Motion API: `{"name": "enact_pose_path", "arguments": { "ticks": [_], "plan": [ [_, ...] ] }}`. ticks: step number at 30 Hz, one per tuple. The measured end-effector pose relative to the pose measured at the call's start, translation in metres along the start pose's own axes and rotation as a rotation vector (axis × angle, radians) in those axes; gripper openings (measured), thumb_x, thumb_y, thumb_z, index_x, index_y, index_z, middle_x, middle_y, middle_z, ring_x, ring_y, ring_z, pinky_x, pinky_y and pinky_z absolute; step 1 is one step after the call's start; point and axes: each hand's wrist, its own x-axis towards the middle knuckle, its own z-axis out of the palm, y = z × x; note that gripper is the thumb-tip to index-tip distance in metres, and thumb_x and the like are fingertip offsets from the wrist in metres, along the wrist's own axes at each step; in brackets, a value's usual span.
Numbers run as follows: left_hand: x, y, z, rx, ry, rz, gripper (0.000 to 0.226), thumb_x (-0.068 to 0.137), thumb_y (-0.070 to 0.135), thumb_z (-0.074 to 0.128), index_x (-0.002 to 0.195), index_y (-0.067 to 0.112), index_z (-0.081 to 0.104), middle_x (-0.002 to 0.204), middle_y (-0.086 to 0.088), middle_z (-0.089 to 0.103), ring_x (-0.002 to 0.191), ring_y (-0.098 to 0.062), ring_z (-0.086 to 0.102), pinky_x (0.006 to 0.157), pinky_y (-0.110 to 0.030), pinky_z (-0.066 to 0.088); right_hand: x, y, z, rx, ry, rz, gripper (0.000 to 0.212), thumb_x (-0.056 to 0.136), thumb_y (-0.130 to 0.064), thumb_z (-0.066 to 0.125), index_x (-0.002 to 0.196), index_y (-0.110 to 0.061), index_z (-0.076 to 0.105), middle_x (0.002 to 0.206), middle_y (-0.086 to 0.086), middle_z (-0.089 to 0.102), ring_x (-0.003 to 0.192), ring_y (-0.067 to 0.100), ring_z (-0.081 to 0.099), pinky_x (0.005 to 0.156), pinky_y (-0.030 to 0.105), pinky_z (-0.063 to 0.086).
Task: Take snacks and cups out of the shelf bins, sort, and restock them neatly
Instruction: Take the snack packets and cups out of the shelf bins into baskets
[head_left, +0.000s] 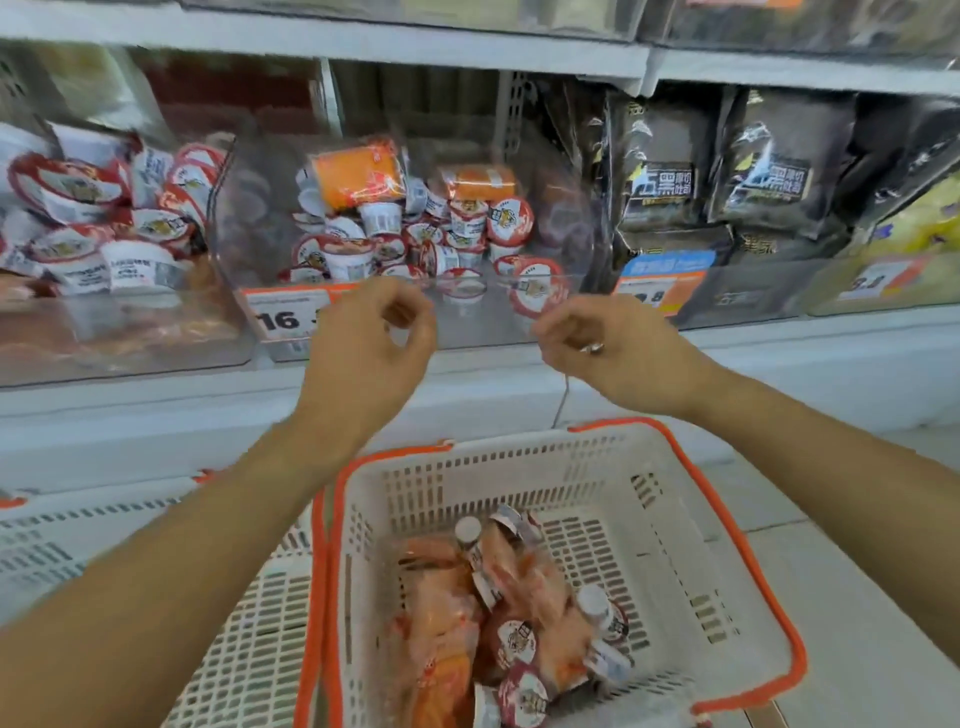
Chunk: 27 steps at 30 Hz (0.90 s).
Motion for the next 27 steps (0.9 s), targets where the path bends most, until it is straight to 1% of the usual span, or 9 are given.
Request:
{"name": "enact_pose_path", "arguments": {
  "ticks": [2, 4, 8, 10, 13, 15, 19, 21, 27],
  "plan": [
    [0.041, 0.004, -0.02, 0.014, 0.068, -0.006, 0.008, 0.092, 0.019, 0.063, 0.085, 0.017, 0.066, 0.073, 0.009, 0.064, 0.066, -0.005, 0.059, 0.068, -0.017, 0.049, 0.023, -0.018, -0.02, -0.056, 0.177, -0.097, 0.014, 0.095, -0.008, 0.065, 0.105, -0.016, 0.07, 0.093, -0.007, 0.069, 0.081, 0.003, 0.064, 0.075, 0.009, 0.048],
    [0.081, 0.001, -0.033, 0.132, -0.034, -0.05, 0.008, 0.092, 0.024, 0.063, 0.09, 0.017, 0.066, 0.078, 0.005, 0.067, 0.071, -0.011, 0.061, 0.073, -0.029, 0.053, 0.05, -0.029, -0.035, -0.161, 0.239, -0.113, 0.017, 0.098, -0.01, 0.06, 0.108, -0.02, 0.067, 0.101, -0.003, 0.064, 0.087, 0.002, 0.062, 0.077, 0.004, 0.044],
    [0.133, -0.017, -0.038, 0.456, -0.541, -0.194, 0.052, 0.089, 0.045, 0.068, 0.133, 0.02, 0.054, 0.133, -0.007, 0.058, 0.112, -0.024, 0.058, 0.091, -0.031, 0.045, 0.11, -0.034, -0.043, -0.523, -0.072, 0.129, 0.045, 0.096, -0.03, 0.063, 0.139, -0.023, 0.051, 0.138, 0.009, 0.055, 0.121, 0.028, 0.057, 0.102, 0.037, 0.048],
    [0.144, -0.027, -0.035, 0.664, -0.737, -0.202, 0.073, 0.088, 0.056, 0.065, 0.148, 0.022, 0.041, 0.153, -0.008, 0.041, 0.132, -0.028, 0.046, 0.106, -0.035, 0.039, 0.131, -0.045, -0.04, -0.764, -0.239, 0.212, 0.059, 0.093, -0.043, 0.064, 0.146, -0.025, 0.045, 0.147, 0.004, 0.05, 0.115, 0.027, 0.057, 0.1, 0.038, 0.049],
    [0.153, -0.048, -0.033, 0.743, -0.804, -0.211, 0.082, 0.082, 0.061, 0.07, 0.151, 0.028, 0.038, 0.158, -0.01, 0.031, 0.139, -0.031, 0.04, 0.112, -0.036, 0.035, 0.152, -0.064, -0.032, -0.939, -0.408, 0.334, 0.061, 0.096, -0.04, 0.063, 0.148, -0.017, 0.043, 0.144, 0.007, 0.051, 0.083, 0.016, 0.056, 0.084, 0.028, 0.051],
    [0.155, -0.064, -0.032, 0.698, -0.762, -0.155, 0.08, 0.075, 0.061, 0.077, 0.143, 0.033, 0.048, 0.151, -0.007, 0.04, 0.132, -0.03, 0.047, 0.109, -0.035, 0.041, 0.163, -0.064, -0.029, -0.98, -0.475, 0.355, 0.061, 0.095, -0.031, 0.066, 0.149, -0.013, 0.043, 0.143, 0.009, 0.05, 0.082, 0.017, 0.061, 0.082, 0.027, 0.056],
    [0.156, -0.083, -0.029, 0.657, -0.733, -0.103, 0.074, 0.073, 0.057, 0.081, 0.137, 0.034, 0.053, 0.144, -0.011, 0.047, 0.127, -0.033, 0.05, 0.109, -0.04, 0.042, 0.178, -0.037, -0.025, -0.577, -0.433, 0.309, 0.047, 0.089, -0.012, 0.075, 0.134, -0.015, 0.061, 0.135, 0.004, 0.053, 0.088, 0.02, 0.067, 0.062, 0.025, 0.06],
    [0.155, -0.087, -0.028, 0.626, -0.696, -0.1, 0.071, 0.073, 0.053, 0.082, 0.135, 0.035, 0.053, 0.141, -0.014, 0.043, 0.124, -0.035, 0.051, 0.109, -0.041, 0.042, 0.181, -0.028, -0.02, -0.266, -0.293, 0.302, 0.032, 0.09, -0.01, 0.073, 0.121, -0.014, 0.066, 0.139, 0.009, 0.054, 0.098, 0.027, 0.069, 0.064, 0.029, 0.062],
    [0.156, -0.087, -0.023, 0.65, -0.674, -0.124, 0.078, 0.074, 0.059, 0.078, 0.139, 0.033, 0.045, 0.141, -0.014, 0.034, 0.126, -0.035, 0.048, 0.11, -0.041, 0.041, 0.19, -0.026, 0.001, 0.285, -0.189, 0.381, 0.043, 0.098, -0.015, 0.063, 0.139, -0.003, 0.054, 0.14, 0.015, 0.056, 0.103, 0.028, 0.069, 0.077, 0.04, 0.063]
  ]
}}
